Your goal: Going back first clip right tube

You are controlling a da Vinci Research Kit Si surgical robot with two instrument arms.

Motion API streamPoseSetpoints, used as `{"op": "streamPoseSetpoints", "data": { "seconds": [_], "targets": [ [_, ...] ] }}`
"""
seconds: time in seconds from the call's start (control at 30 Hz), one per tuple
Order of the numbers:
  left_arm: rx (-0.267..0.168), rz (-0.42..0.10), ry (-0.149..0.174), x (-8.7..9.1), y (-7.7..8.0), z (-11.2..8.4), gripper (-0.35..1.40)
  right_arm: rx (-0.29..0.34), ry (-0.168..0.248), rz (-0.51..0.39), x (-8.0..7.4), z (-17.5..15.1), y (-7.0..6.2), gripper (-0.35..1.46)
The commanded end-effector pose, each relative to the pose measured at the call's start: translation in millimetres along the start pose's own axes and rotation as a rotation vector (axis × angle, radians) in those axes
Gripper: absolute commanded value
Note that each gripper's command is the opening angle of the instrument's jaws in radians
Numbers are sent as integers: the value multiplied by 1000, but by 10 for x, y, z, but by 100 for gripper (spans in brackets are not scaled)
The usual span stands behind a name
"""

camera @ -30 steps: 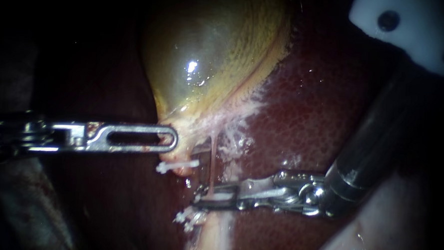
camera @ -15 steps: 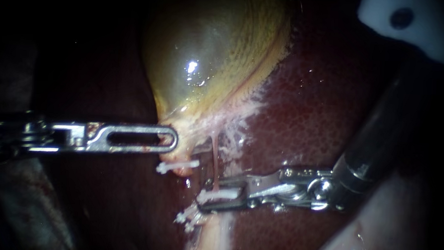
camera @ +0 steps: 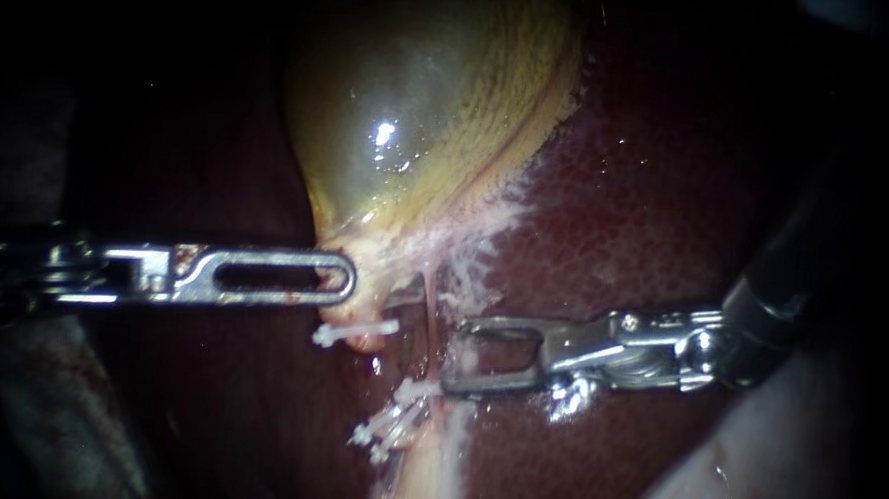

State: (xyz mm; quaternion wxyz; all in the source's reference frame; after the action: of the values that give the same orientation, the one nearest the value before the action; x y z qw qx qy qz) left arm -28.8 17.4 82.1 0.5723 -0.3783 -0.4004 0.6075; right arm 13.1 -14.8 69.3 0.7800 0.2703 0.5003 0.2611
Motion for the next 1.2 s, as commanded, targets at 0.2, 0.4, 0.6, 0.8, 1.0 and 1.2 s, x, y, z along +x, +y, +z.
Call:
{"op": "streamPoseSetpoints", "data": {
  "seconds": [0.2, 0.4, 0.6, 0.8, 1.0, 1.2],
  "targets": [
    [0, 0, 0, 0, 0, 0, -35, -28, 18, -45, 6, -25, 1, 49],
    [-1, 1, -1, 1, -2, 1, -35, -47, 30, -82, 10, -46, 0, 51],
    [0, 2, 0, 0, -5, 3, -35, -77, 41, -105, 13, -64, -1, 52],
    [1, 4, 2, 1, -10, 8, -35, -113, 47, -115, 14, -73, 0, 54],
    [4, 10, 8, 0, -23, 23, -35, -111, 46, -118, 14, -73, 0, 55],
    [10, 15, 16, 0, -36, 42, -35, -111, 46, -118, 14, -72, 0, 55]
  ]
}}
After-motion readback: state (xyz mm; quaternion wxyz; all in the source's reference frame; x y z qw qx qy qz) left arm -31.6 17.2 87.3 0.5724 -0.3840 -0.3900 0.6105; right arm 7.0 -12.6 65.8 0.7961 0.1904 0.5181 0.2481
